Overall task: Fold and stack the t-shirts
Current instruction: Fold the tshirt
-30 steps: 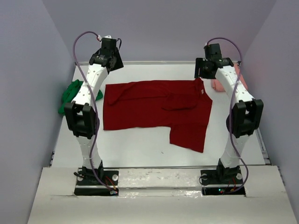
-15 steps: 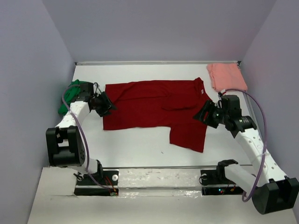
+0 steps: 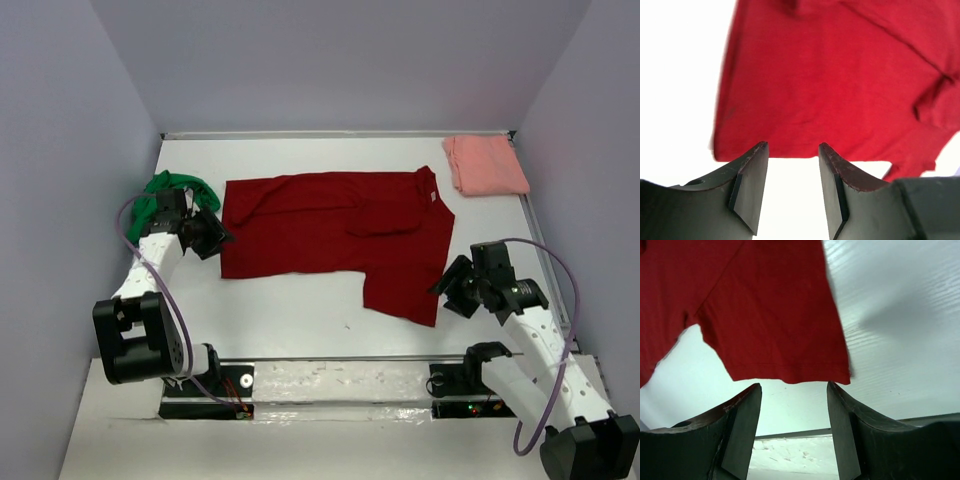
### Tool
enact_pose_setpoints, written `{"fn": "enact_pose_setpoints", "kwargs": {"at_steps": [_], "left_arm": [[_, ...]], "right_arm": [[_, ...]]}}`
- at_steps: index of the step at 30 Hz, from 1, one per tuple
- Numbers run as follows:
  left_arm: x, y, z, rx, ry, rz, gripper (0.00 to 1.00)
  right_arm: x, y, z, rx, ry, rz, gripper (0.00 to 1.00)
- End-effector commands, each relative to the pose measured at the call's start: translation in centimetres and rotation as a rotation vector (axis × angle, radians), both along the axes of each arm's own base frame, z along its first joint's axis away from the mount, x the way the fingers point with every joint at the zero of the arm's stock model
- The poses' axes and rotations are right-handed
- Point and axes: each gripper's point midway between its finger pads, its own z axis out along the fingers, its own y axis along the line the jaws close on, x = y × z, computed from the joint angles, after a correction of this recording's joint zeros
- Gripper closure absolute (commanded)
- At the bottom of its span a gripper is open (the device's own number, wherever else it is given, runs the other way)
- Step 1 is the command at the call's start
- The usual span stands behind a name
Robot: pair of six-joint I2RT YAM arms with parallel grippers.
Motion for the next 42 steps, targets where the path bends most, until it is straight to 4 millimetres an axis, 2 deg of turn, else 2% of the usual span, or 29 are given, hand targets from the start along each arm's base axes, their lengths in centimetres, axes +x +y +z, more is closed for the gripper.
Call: {"fn": "enact_pose_setpoints", "kwargs": {"at_steps": [1,5,7,8,16,24,29,38,42], "left_arm": [[0.1,1.8,0.5,0.083,-0.014,0.072,0.46],[0.3,2.0,1.1,0.092,-0.036,0.072,0.46],[0.4,2.2,1.4,0.107,-0.046,0.077,0.46],[0.4,2.3,1.4,0.112,-0.048,0.079,0.46],[0.7,1.8,0.5,0.082,-0.034,0.049,0.46],[0.5,1.2,1.3,0.049,-0.070,0.049,0.46],[0.2,1.1,1.4,0.047,-0.066,0.043,0.46],[0.2,0.9,2.9,0.038,-0.100,0.040,0.46],[0.2,0.8,2.8,0.037,-0.099,0.039,0.46]], "right_arm": [[-0.6,-1.0,-1.4,-0.058,0.086,-0.069,0.40],[-1.8,-1.4,-3.1,-0.122,0.155,-0.121,0.40],[-2.2,-1.1,-3.6,-0.111,0.164,-0.130,0.40],[-2.7,-0.8,-4.5,-0.092,0.181,-0.134,0.40],[-3.6,-0.7,-5.0,-0.104,0.219,-0.210,0.40],[-3.0,-0.1,-5.3,-0.113,0.241,-0.186,0.43],[-2.5,-0.4,-5.7,-0.137,0.231,-0.195,0.44],[-1.5,0.1,-6.6,-0.130,0.223,-0.190,0.63],[-1.5,0.3,-7.0,-0.117,0.224,-0.188,0.65]]}}
